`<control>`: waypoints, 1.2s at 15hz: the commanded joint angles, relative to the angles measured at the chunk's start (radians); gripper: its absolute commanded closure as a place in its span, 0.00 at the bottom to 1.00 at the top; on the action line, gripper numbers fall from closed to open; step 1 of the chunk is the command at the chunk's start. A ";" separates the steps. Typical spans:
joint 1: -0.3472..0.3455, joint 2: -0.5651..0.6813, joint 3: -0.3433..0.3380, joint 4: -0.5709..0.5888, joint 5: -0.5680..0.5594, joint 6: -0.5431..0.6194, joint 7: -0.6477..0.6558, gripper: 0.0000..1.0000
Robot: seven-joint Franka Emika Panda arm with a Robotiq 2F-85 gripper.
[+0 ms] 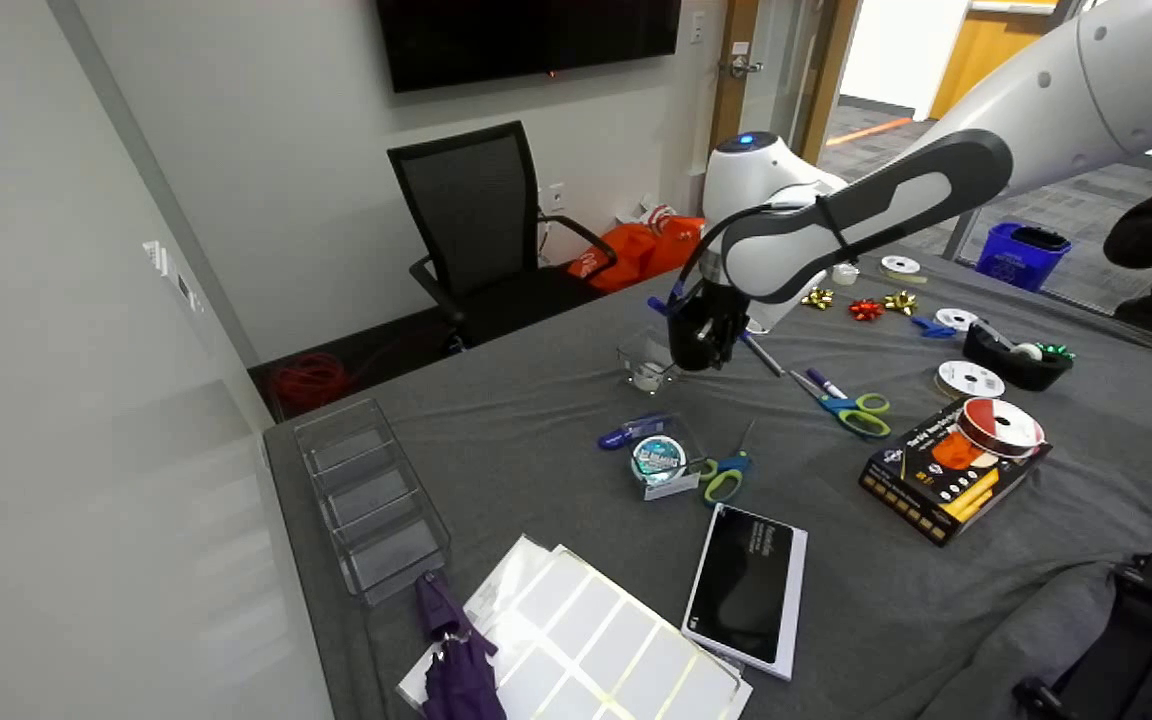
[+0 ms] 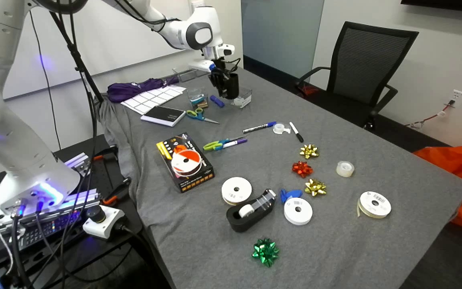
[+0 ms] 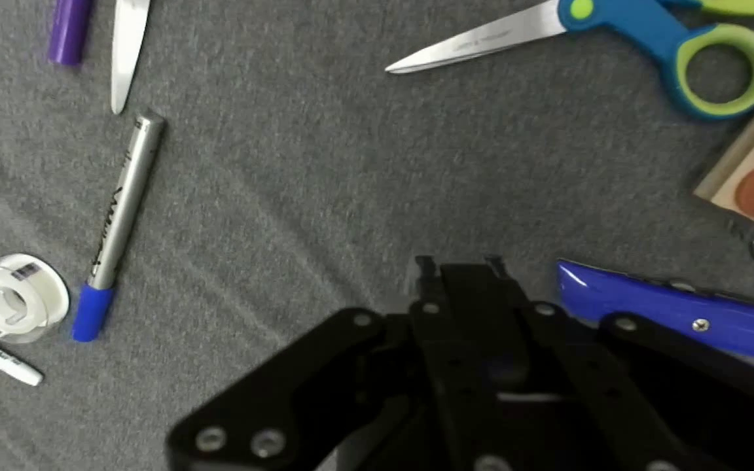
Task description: Pick up the black mug and move it to the right of the table in between the two scissors
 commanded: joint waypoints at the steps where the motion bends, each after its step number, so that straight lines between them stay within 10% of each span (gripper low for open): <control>1: -0.055 -0.038 0.013 -0.102 -0.019 0.097 -0.092 0.95; 18: -0.192 -0.176 0.109 -0.392 0.027 0.271 -0.364 0.95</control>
